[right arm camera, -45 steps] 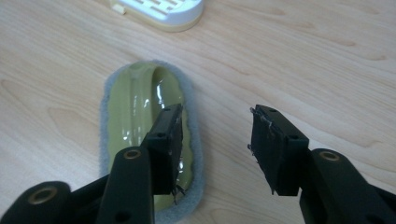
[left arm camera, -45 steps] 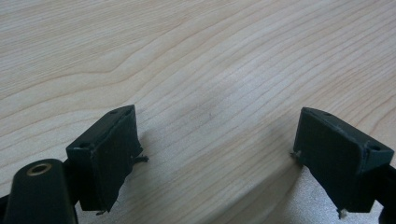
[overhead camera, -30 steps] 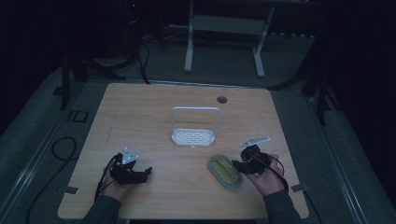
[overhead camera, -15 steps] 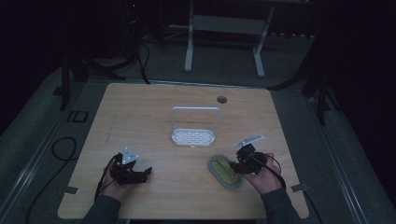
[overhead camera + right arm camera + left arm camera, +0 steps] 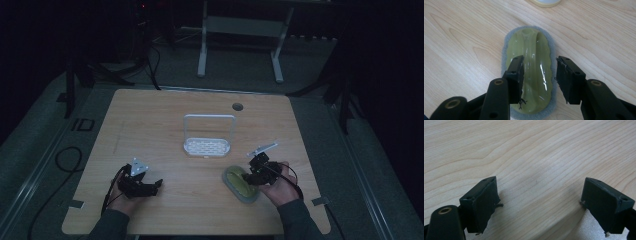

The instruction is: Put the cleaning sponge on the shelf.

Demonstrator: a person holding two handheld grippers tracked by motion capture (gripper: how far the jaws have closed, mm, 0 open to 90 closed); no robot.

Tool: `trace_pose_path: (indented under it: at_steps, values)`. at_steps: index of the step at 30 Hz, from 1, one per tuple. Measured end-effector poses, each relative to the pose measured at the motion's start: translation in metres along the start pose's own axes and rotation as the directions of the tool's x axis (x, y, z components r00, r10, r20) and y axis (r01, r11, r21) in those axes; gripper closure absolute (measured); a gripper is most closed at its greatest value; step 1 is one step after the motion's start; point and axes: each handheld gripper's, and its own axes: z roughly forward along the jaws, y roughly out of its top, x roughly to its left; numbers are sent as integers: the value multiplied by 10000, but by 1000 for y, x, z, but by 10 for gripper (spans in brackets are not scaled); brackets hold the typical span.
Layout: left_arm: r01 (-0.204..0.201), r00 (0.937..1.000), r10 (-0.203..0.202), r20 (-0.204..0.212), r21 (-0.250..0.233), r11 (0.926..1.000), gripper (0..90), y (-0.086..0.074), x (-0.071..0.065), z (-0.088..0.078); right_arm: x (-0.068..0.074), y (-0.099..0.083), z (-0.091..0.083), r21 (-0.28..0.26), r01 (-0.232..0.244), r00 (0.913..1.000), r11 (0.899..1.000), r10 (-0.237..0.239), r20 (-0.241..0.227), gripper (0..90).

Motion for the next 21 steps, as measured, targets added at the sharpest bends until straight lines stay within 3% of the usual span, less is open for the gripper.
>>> trace_pose_path:
  at_steps: [21]
  values:
    - [7,10000,-7,-1,-3,10000,143,0,0,0,6,9,8,556,314,9993,9980,-301,-238,563]
